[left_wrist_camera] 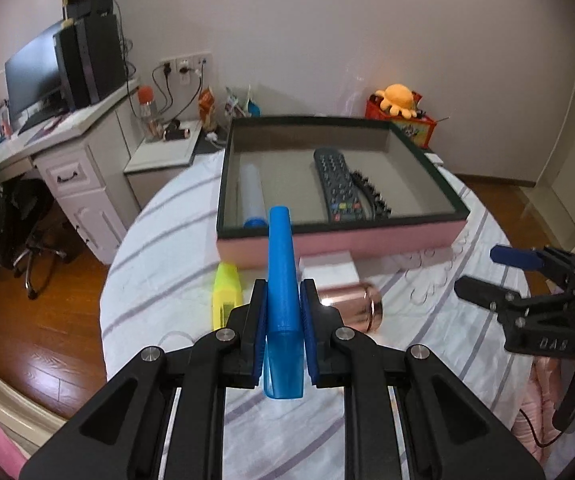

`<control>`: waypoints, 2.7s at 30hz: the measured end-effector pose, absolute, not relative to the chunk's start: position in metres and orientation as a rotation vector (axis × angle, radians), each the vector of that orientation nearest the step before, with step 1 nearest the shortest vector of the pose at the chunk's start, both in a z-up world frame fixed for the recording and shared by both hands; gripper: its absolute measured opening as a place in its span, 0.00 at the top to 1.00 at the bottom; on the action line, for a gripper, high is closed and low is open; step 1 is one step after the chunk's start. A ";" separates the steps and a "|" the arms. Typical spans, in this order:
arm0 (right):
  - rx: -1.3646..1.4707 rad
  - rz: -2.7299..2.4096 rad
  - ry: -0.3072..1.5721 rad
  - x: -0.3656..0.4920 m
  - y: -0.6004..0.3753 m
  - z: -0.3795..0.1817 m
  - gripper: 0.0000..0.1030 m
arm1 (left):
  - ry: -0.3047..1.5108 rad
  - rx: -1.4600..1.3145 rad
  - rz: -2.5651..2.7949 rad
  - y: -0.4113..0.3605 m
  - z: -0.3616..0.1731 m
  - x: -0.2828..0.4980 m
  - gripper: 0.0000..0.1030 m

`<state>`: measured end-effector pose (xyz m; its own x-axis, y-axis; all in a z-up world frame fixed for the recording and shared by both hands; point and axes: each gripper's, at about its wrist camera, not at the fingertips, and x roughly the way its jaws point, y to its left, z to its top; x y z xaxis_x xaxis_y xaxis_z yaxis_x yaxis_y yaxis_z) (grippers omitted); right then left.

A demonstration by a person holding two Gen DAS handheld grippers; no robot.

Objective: Organize rigid objects
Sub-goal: 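Lift the blue highlighter and carry it over the pink box, then lower the highlighter into the box beside the tube and open the left tool, then withdraw the left tool from the pink box, then close the right tool around the copper canister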

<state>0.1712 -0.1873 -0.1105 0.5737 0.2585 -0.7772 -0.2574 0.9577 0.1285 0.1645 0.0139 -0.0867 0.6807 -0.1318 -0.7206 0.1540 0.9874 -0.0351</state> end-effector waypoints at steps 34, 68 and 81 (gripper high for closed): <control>0.008 0.282 0.907 0.315 -0.180 -0.127 0.20 | 0.961 -0.035 -0.111 -0.012 -0.143 0.332 0.84; -0.058 0.257 0.931 0.222 -0.153 -0.100 0.20 | 0.897 0.023 -0.084 0.034 -0.116 0.176 0.08; 0.072 0.288 1.071 0.195 -0.109 -0.140 0.20 | 0.921 0.070 -0.072 0.048 -0.128 0.134 0.04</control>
